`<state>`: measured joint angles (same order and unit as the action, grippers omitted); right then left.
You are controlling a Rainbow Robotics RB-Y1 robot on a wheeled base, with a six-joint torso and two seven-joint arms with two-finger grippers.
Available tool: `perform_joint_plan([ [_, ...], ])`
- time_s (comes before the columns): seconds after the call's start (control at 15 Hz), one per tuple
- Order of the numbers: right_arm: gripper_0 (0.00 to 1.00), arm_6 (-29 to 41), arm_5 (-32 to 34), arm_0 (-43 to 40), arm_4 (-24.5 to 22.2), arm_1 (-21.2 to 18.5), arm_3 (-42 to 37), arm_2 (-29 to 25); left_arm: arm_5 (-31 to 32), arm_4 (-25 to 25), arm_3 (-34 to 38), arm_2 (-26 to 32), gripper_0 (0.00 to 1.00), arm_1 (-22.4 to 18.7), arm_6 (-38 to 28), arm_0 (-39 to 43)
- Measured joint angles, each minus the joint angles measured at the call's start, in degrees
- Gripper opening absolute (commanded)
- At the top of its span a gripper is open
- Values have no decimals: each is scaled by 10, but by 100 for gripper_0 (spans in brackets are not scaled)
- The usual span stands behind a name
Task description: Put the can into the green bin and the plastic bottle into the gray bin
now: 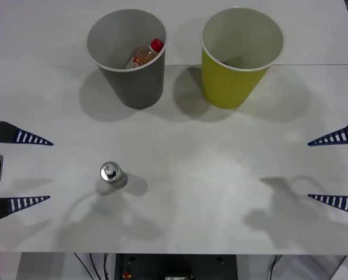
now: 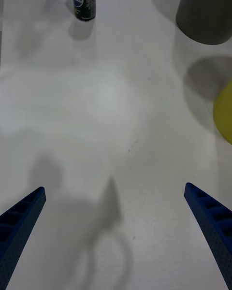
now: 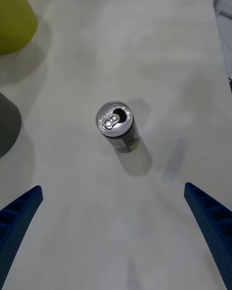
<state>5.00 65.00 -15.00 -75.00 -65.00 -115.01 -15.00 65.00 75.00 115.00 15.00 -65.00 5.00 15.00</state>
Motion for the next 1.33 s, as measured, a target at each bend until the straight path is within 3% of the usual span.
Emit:
perform_joint_plan([
  [0.6,100,0,0,0,0,0,0,0,22,10,-18,-15,100,12,-7,0],
  [0.93,100,0,0,0,0,0,0,0,14,3,-49,-26,100,64,-8,-5],
  [1.13,100,0,0,0,0,0,0,0,-10,-46,-94,-69,100,70,10,-19],
  [1.33,100,0,0,0,0,0,0,0,-20,-111,-162,-121,100,70,72,-51],
])
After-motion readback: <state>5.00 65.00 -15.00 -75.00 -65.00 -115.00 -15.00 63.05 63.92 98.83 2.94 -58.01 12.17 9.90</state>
